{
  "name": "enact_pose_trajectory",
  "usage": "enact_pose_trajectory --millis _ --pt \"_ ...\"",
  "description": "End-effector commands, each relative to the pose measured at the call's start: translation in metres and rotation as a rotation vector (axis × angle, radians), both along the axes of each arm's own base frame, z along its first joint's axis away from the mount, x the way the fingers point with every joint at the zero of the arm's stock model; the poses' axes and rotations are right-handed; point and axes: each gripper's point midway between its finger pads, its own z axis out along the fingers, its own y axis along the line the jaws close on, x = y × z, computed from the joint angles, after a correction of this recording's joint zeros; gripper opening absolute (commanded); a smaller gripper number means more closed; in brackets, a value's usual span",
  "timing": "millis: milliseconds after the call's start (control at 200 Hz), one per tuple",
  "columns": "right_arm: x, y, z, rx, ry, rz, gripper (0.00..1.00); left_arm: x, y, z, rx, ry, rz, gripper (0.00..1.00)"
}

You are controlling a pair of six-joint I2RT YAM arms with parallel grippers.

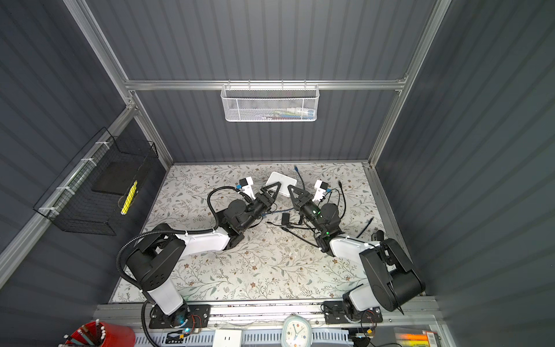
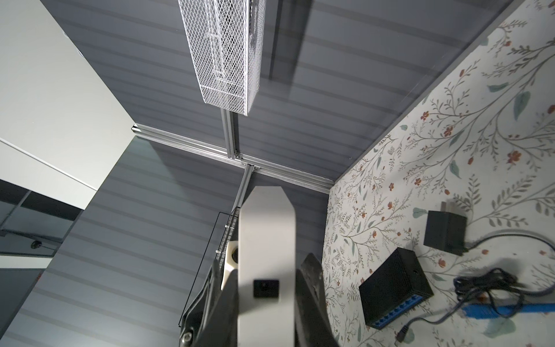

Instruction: Insert the plug into the switch port

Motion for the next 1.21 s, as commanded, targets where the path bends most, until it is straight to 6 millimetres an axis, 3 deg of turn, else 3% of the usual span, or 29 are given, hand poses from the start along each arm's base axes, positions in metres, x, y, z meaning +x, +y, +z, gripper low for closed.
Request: enact_pose_trajectory --millis 0,1200 --pt "0.001 0.004 0.028 0.028 -0.093 -0.005 0.04 0.001 -0.001 0.021 -0.063 -0.038 0.001 0.72" --pt "-0.006 0.019 0.017 0.006 -0.088 0.018 0.04 0.003 -0.006 0.015 -0.082 -0.024 0.0 0.44"
